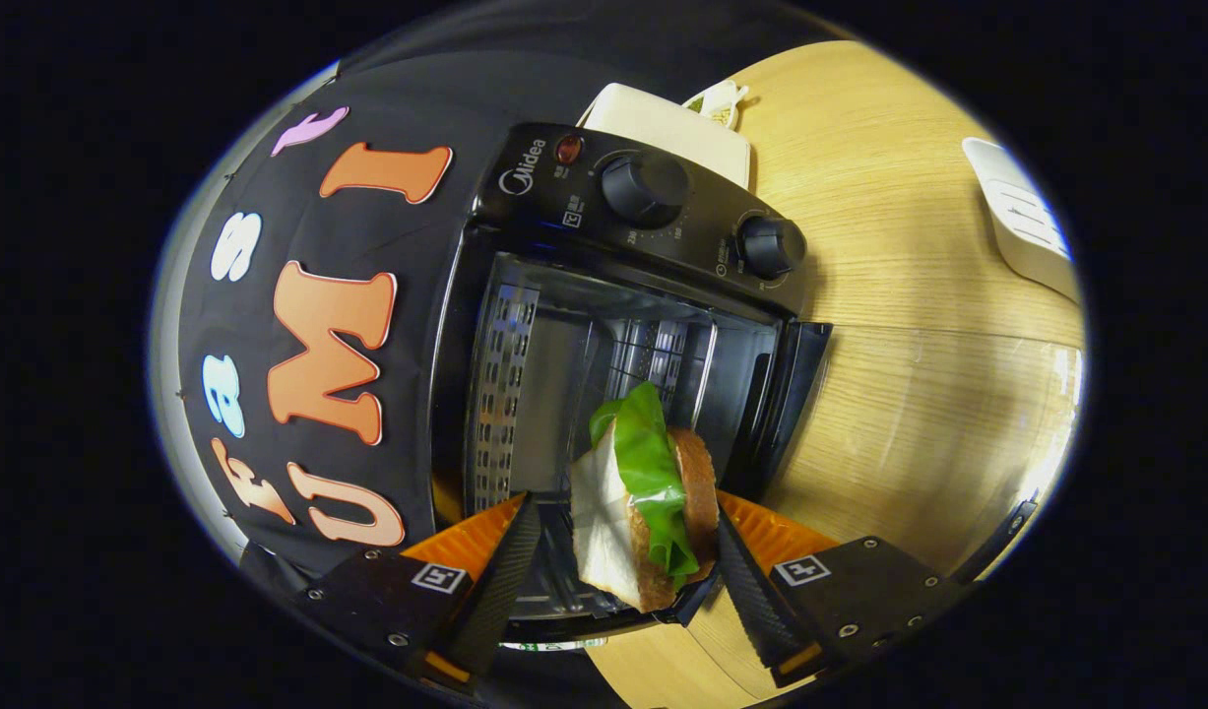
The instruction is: Open the toaster oven, put the food inside, and close the toaster oven door.
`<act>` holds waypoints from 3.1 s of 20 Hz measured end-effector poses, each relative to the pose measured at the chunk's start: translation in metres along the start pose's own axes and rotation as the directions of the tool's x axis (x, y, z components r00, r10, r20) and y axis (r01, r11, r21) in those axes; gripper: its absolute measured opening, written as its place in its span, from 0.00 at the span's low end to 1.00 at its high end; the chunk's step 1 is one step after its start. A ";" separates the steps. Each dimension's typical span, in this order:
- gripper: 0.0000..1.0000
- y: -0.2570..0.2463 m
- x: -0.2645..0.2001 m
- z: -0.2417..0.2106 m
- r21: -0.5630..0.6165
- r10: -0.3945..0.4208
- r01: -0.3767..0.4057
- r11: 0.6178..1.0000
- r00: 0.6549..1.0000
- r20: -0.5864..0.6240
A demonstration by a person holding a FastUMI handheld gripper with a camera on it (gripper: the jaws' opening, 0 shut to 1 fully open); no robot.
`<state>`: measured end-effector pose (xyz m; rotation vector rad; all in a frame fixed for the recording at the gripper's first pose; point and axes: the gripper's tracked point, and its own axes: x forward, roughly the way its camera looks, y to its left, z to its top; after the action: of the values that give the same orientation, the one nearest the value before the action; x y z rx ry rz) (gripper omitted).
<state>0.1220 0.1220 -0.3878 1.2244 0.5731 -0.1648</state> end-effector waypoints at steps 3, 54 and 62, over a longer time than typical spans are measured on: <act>0.98 0.000 -0.009 0.003 -0.026 0.010 -0.009 1.000 1.000 0.009; 1.00 -0.136 -0.139 -0.030 -0.980 -0.415 0.108 0.168 0.909 0.029; 1.00 -0.072 -0.135 -0.010 -0.975 -0.293 0.132 0.178 0.953 0.075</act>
<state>-0.0259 0.0820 -0.3831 -0.1751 0.7785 0.0741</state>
